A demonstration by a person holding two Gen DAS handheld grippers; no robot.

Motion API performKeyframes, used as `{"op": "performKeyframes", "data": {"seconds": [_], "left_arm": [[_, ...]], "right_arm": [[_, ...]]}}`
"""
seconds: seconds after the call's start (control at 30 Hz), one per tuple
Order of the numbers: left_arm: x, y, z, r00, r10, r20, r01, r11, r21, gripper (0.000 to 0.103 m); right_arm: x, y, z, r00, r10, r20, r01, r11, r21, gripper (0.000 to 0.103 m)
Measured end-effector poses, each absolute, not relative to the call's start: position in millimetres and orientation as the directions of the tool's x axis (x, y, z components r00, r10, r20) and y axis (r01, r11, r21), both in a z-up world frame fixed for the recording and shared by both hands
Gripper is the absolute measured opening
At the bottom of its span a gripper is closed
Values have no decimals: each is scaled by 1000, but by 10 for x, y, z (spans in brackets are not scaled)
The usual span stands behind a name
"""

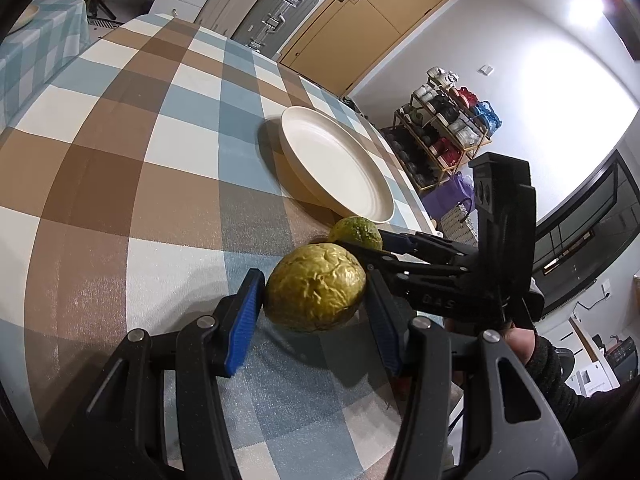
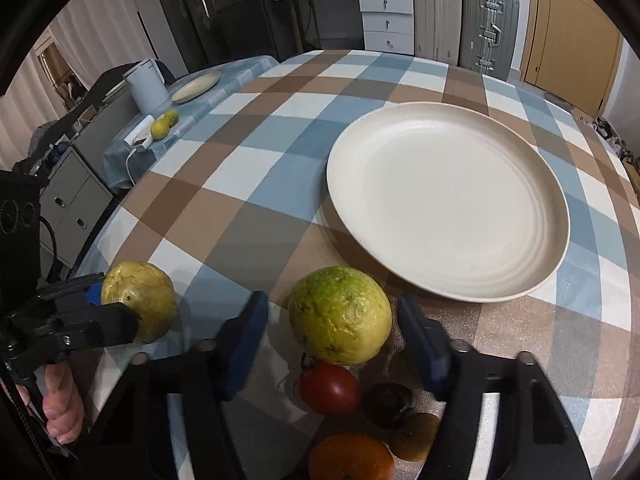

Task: Organize fruits
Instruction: 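Grasp the round green-yellow fruit with the right tool while the left holds its fruit, then lift both held fruits and carry them over the cream plate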

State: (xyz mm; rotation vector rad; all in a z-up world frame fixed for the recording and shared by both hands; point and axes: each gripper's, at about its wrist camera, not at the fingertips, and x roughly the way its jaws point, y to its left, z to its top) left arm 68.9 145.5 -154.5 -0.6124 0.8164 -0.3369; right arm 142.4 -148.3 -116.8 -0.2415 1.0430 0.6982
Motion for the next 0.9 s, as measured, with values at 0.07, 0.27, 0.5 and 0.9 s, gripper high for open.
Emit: {"op": "performKeyframes", "data": {"seconds": [0.07,0.27,0.5,0.9], "left_arm": [[675,1448,-1545,647,-498,-577,44,780,-624,49],[650,1440,-1482,668,-465,-581,29,796,-604,49],[677,1380,-1295,710,-411,-571,-9,807,-591,49],[1021,1050,-787,766,-395,-507,48,822,-568,46]], "right_arm": [[1426,-1493,-1188,316,404,-858,-630,766,128,52],[1451,-1572,-1170,311,445,-840,-612,770,181,51],[1477,-1690,-988,295,555,-778,-615,733,289,51],[1536,-1913,-692,302,653,-695,-634,682,364,51]]}}
